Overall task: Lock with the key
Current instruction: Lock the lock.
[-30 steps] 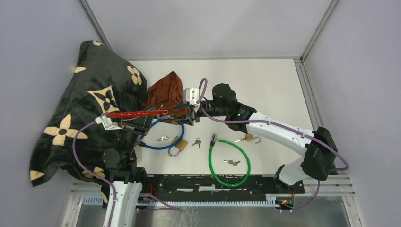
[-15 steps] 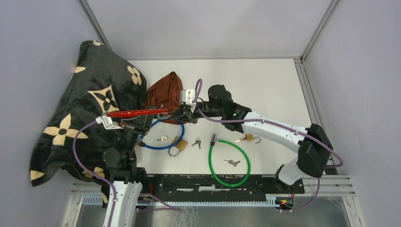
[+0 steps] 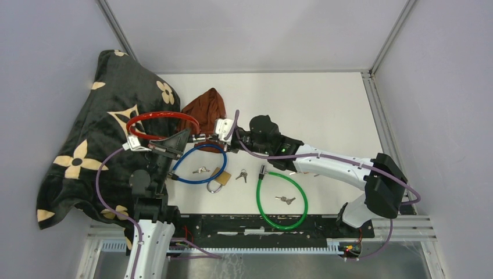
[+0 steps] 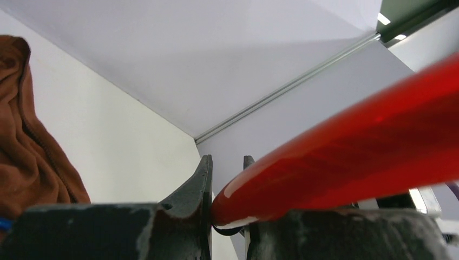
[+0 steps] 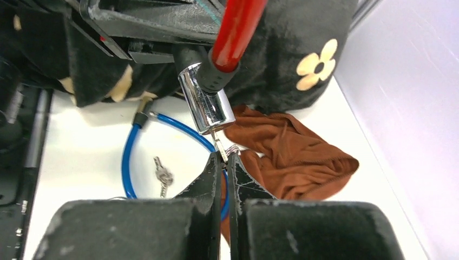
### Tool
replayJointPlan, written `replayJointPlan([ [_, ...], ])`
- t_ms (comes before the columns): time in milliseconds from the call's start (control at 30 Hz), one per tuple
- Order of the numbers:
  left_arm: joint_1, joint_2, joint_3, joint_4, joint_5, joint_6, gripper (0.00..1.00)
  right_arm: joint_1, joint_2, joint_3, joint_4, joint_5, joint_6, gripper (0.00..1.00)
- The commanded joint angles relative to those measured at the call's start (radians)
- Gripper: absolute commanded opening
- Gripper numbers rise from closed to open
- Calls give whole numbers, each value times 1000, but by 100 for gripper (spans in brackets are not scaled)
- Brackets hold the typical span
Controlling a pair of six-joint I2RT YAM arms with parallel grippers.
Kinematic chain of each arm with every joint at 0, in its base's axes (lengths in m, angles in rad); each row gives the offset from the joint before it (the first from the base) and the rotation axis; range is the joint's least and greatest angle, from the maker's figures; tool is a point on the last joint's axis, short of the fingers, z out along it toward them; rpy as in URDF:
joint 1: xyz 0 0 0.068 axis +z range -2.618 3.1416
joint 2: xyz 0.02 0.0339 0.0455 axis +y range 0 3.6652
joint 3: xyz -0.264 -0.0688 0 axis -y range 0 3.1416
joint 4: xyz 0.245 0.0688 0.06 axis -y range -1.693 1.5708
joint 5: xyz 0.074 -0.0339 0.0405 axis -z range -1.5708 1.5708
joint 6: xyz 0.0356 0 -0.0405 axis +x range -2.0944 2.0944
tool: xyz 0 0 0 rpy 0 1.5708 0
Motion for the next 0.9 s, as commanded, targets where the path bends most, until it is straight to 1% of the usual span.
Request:
replayJointPlan([
  [0,-4,39,36,-121,37,-56,2,49,-19,-9,125,86,-167,0],
  [67,-3,54,38,-145,49,-61,2,52,-27,-41,167,87,-217,0],
  [167,-4,61,31,-157,48,-84,2,55,-38,-98,248,48,-301,0],
  [233,-4,60,32,-157,46,-88,2,56,-32,-98,245,40,-335,0],
  [300,-4,54,40,-155,40,-71,2,57,-28,-93,213,39,-363,4],
  [367,-4,38,53,-138,26,-27,2,55,-33,-104,204,37,-376,11],
  [433,-3,26,57,-97,22,-7,2,54,-42,-113,171,39,-398,23],
  [500,-3,17,56,-71,28,-7,2,54,-56,-107,109,51,-418,36],
  [600,-3,6,49,-56,23,-14,2,49,-92,-103,25,55,-432,51],
  [700,-2,5,44,-38,26,-10,2,49,-123,-111,-9,75,-416,64],
  [800,-2,6,38,-35,26,-13,2,49,-122,-97,-22,89,-380,71],
  [867,-2,7,35,-30,28,-17,2,49,-107,-78,-24,88,-361,71],
])
